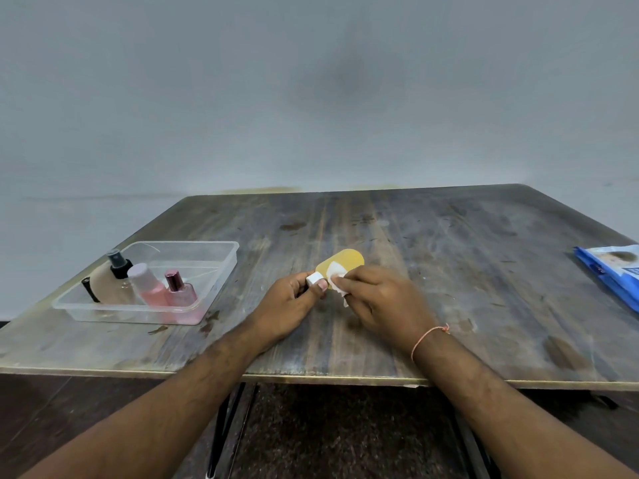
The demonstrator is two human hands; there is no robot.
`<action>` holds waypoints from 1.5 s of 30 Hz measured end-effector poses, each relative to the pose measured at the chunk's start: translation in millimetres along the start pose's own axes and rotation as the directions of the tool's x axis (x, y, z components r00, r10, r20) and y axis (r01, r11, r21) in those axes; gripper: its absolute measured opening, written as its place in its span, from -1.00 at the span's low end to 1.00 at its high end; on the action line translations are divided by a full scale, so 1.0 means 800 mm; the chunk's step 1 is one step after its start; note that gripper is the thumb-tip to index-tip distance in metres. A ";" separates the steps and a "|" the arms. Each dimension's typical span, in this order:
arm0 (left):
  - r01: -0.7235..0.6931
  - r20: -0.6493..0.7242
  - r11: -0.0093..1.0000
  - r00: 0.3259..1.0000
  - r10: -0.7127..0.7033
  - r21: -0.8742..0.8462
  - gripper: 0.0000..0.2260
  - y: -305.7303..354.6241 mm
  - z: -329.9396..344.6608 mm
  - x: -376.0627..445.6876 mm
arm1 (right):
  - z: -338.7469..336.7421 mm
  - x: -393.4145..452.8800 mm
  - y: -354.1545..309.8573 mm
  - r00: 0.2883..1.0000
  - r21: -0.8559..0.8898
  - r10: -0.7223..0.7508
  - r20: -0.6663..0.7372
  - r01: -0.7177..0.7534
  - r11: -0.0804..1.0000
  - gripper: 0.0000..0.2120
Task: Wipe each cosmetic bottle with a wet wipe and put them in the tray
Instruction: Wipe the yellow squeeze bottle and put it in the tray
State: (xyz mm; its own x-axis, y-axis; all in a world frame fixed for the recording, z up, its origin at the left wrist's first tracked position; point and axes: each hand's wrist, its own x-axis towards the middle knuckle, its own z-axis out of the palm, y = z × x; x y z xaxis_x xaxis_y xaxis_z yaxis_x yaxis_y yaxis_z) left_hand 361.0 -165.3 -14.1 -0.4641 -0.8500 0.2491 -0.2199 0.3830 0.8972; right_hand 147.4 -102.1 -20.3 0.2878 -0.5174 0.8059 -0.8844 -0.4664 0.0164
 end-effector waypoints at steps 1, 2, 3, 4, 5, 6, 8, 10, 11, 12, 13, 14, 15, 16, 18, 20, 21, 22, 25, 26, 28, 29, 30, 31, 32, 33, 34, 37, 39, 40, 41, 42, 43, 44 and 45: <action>0.004 -0.005 1.000 1.000 -0.004 0.005 -0.82 0.002 0.000 0.000 | 0.000 0.000 0.000 1.000 0.008 -0.020 0.003 0.020 1.000 -0.72; 0.006 -0.008 1.000 1.000 -0.006 0.015 -0.81 0.003 0.001 0.000 | 0.000 -0.001 0.000 0.999 0.012 -0.032 0.002 0.032 0.999 -0.73; 0.010 -0.009 1.000 1.000 -0.010 0.024 -0.81 0.003 0.002 0.000 | 0.001 -0.002 0.000 0.999 0.015 -0.038 -0.002 0.038 0.999 -0.74; 0.014 -0.011 1.000 1.000 -0.013 0.027 -0.80 0.004 0.002 0.000 | 0.001 -0.002 0.001 0.999 0.016 -0.041 -0.008 0.041 0.999 -0.75; 0.017 -0.010 1.000 1.000 -0.017 0.021 -0.79 0.006 0.002 -0.001 | 0.001 -0.002 0.001 0.999 0.013 -0.041 -0.019 0.042 0.999 -0.75; 0.018 -0.007 1.000 1.000 -0.018 0.012 -0.77 0.005 0.001 -0.001 | 0.002 -0.001 0.002 0.999 0.001 -0.039 -0.031 0.040 0.999 -0.75; 0.020 0.007 1.000 1.000 -0.020 -0.007 -0.72 0.005 0.000 -0.002 | 0.002 -0.002 0.001 0.998 -0.046 -0.020 -0.058 0.018 0.999 -0.75; 0.027 0.009 1.000 1.000 -0.027 -0.013 -0.68 0.003 -0.001 -0.001 | 0.000 -0.002 0.003 0.996 -0.086 0.035 -0.086 -0.043 0.995 -0.74; 0.031 0.007 0.999 1.000 -0.031 -0.011 -0.66 0.002 -0.002 -0.001 | -0.001 -0.002 0.004 0.992 -0.098 0.071 -0.102 -0.081 0.992 -0.74; 0.032 0.005 0.999 0.999 -0.032 -0.007 -0.64 0.001 -0.002 -0.001 | -0.002 -0.002 0.006 0.988 -0.108 0.106 -0.117 -0.118 0.987 -0.73; 0.032 0.003 0.999 0.999 -0.032 0.002 -0.63 0.001 -0.002 0.000 | -0.002 -0.002 0.007 0.982 -0.118 0.135 -0.129 -0.151 0.982 -0.73; 0.035 0.003 0.999 0.999 -0.035 0.016 -0.61 0.001 -0.002 0.000 | -0.002 -0.002 0.007 0.978 -0.130 0.158 -0.138 -0.176 0.976 -0.73; 0.038 0.007 0.999 0.999 -0.039 0.029 -0.60 0.002 -0.002 -0.001 | -0.003 -0.001 0.008 0.974 -0.143 0.174 -0.146 -0.194 0.970 -0.72; 0.043 0.012 0.998 0.999 -0.043 0.038 -0.58 0.002 -0.001 -0.001 | -0.003 -0.002 0.008 0.971 -0.152 0.187 -0.152 -0.210 0.966 -0.71; 0.041 0.029 0.998 0.999 -0.043 0.051 -0.51 0.002 -0.001 -0.001 | -0.004 -0.002 0.008 0.966 -0.158 0.203 -0.160 -0.228 0.961 -0.71; 0.024 0.050 0.996 0.998 -0.028 0.083 -0.42 0.002 0.000 -0.002 | -0.004 -0.003 0.009 0.966 -0.148 0.198 -0.167 -0.223 0.963 -0.71; 0.021 0.059 0.994 0.998 -0.027 0.104 -0.44 0.002 0.000 -0.001 | -0.004 -0.003 0.009 0.968 -0.141 0.185 -0.170 -0.210 0.968 -0.71; 0.024 0.066 0.993 0.997 -0.032 0.119 -0.47 0.001 0.000 -0.001 | -0.004 -0.002 0.008 0.971 -0.135 0.165 -0.175 -0.190 0.972 -0.71; 0.031 0.062 0.989 0.997 -0.041 0.142 -0.48 0.001 0.000 0.000 | -0.004 -0.001 0.004 0.980 -0.117 0.080 -0.185 -0.102 0.988 -0.74; 0.031 0.059 0.988 0.997 -0.040 0.153 -0.47 0.002 0.001 0.000 | -0.004 -0.001 0.003 0.982 -0.107 0.049 -0.184 -0.069 0.992 -0.75; 0.025 0.055 0.984 0.998 -0.035 0.176 -0.50 0.005 0.002 -0.001 | -0.003 0.000 0.001 0.984 -0.081 -0.003 -0.177 -0.012 0.997 -0.76; 0.024 0.051 0.982 0.998 -0.034 0.188 -0.53 0.007 0.003 -0.001 | -0.002 0.000 0.001 0.985 -0.065 -0.023 -0.168 0.012 0.998 -0.76; 0.024 0.046 0.980 0.998 -0.034 0.199 -0.53 0.009 0.003 -0.003 | -0.002 0.000 0.000 0.987 -0.048 -0.041 -0.157 0.034 0.998 -0.76; 0.022 0.041 0.978 0.999 -0.031 0.210 -0.51 0.009 0.004 -0.003 | -0.001 0.000 0.000 0.988 -0.031 -0.058 -0.142 0.054 0.998 -0.76; 0.021 0.040 0.976 0.999 -0.030 0.218 -0.48 0.009 0.004 -0.003 | -0.002 -0.001 -0.001 0.989 -0.017 -0.074 -0.127 0.072 0.997 -0.76; 0.017 0.040 0.975 0.999 -0.026 0.222 -0.46 0.006 0.004 -0.002 | -0.003 -0.001 -0.002 0.990 -0.007 -0.084 -0.113 0.084 0.996 -0.76; 0.008 0.045 0.977 0.999 -0.018 0.215 -0.44 0.004 0.003 -0.001 | -0.004 -0.001 -0.004 0.991 0.000 -0.088 -0.102 0.089 0.996 -0.76; -0.016 0.054 0.989 0.998 0.008 0.147 -0.43 -0.003 0.002 0.000 | -0.006 -0.001 -0.004 0.993 0.007 -0.068 -0.092 0.069 0.998 -0.77; -0.016 0.072 0.995 0.997 0.009 0.100 -0.61 -0.003 0.001 0.000 | -0.005 -0.001 -0.002 0.996 -0.025 -0.024 -0.091 0.022 0.999 -0.75; -0.014 0.079 0.996 0.997 0.006 0.093 -0.70 -0.001 0.000 0.000 | -0.005 -0.001 -0.001 0.996 -0.045 0.011 -0.088 -0.015 0.999 -0.74; -0.014 0.080 0.996 0.997 0.007 0.093 -0.75 0.000 0.000 -0.001 | -0.004 -0.001 0.001 0.995 -0.061 0.050 -0.089 -0.056 0.997 -0.73; -0.015 0.083 0.996 0.997 0.007 0.092 -0.79 0.001 -0.001 -0.002 | -0.004 -0.002 0.003 0.991 -0.071 0.091 -0.094 -0.098 0.993 -0.72; -0.018 0.090 0.996 0.996 0.010 0.085 -0.82 0.002 -0.001 -0.003 | -0.004 -0.002 0.005 0.986 -0.080 0.133 -0.102 -0.141 0.987 -0.71; -0.024 0.099 0.997 0.995 0.016 0.078 -0.84 0.004 -0.001 -0.004 | -0.004 -0.002 0.007 0.979 -0.089 0.172 -0.106 -0.182 0.979 -0.71; -0.034 0.104 0.997 0.994 0.026 0.076 -0.84 0.004 -0.001 -0.005 | -0.005 -0.002 0.008 0.974 -0.097 0.201 -0.108 -0.211 0.973 -0.70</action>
State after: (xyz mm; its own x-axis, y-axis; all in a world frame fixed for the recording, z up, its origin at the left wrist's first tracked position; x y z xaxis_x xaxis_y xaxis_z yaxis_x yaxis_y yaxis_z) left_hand 362.7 -160.7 -11.8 -0.5566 -0.7974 0.2331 -0.2683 0.4381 0.8579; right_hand 140.1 -101.5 -19.2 0.0630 -0.5197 0.8520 -0.9567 -0.2746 -0.0968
